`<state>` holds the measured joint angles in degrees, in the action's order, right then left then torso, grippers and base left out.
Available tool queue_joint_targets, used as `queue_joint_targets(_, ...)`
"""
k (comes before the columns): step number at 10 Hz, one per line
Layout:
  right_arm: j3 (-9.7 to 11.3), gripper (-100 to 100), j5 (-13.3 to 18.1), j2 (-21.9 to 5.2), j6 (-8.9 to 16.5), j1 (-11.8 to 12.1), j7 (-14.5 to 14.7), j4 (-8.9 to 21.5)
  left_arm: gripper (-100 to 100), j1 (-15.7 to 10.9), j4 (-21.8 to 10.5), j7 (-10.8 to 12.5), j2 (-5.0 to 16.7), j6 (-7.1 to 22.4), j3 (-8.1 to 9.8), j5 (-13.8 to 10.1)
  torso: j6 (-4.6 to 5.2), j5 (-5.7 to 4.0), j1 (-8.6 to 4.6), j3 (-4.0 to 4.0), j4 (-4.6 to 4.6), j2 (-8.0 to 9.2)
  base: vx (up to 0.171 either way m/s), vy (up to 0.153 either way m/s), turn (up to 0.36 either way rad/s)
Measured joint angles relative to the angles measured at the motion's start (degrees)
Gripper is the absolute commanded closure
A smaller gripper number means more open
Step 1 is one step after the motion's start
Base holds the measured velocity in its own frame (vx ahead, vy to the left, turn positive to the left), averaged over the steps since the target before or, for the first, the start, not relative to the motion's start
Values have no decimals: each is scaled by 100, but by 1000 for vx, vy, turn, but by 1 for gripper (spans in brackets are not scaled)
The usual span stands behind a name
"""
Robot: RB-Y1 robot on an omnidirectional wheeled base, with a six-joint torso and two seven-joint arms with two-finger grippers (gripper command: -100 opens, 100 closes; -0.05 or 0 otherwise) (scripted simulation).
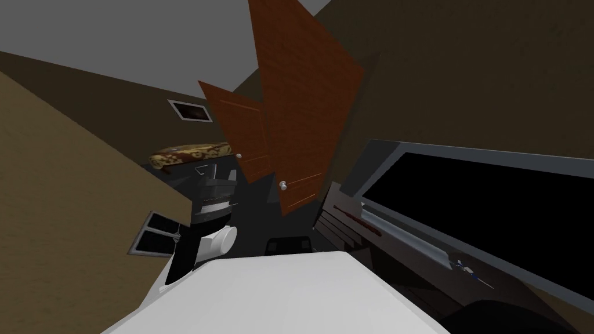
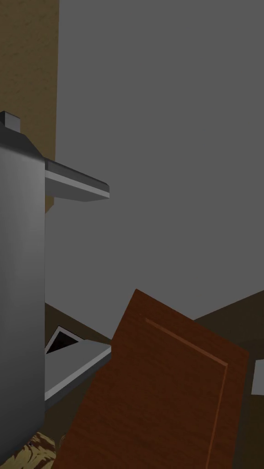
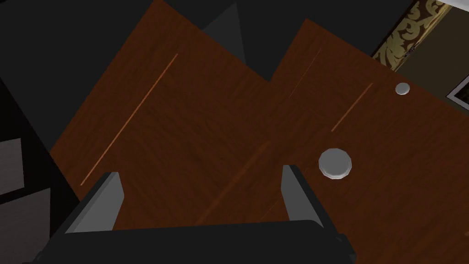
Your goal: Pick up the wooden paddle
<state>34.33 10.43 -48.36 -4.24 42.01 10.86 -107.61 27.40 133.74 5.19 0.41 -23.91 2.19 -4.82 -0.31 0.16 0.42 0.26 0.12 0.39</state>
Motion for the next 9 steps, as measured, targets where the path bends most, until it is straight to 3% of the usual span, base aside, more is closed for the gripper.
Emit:
queue_joint_targets(1, 24, -100, 19, -142, 55, 32, 3, 28, 0, 1, 0, 0, 0, 0, 1, 0, 6, 1, 0, 3, 1, 5, 20, -8, -41)
queue_joint_targets(2, 33, -100, 30, -157, 41, 30, 3, 103, 0, 1, 0, 0, 0, 0, 1, 0, 8, 0, 4, 8, 3, 14, 45, -10, 267)
queue_joint_targets(5, 276, -100, 252, -508, 230, 84, 83, 502, 0, 1, 0, 0, 0, 0, 1, 0, 5, -2, -9, -2, -1, -3, 73, -42, 325)
queue_joint_targets(7, 363, -100, 352, -752, 228, 112, 92, 786, 0, 2, 0, 0, 0, 0, 1, 0, 7, -3, -8, 0, 0, 0, 57, -53, 208)
queue_joint_targets(9, 605, -100, 545, -923, 325, 16, 136, 1326, 0, 1, 0, 0, 1, 0, 1, 0, 2, -5, -27, -4, -1, -7, 66, -93, 295)
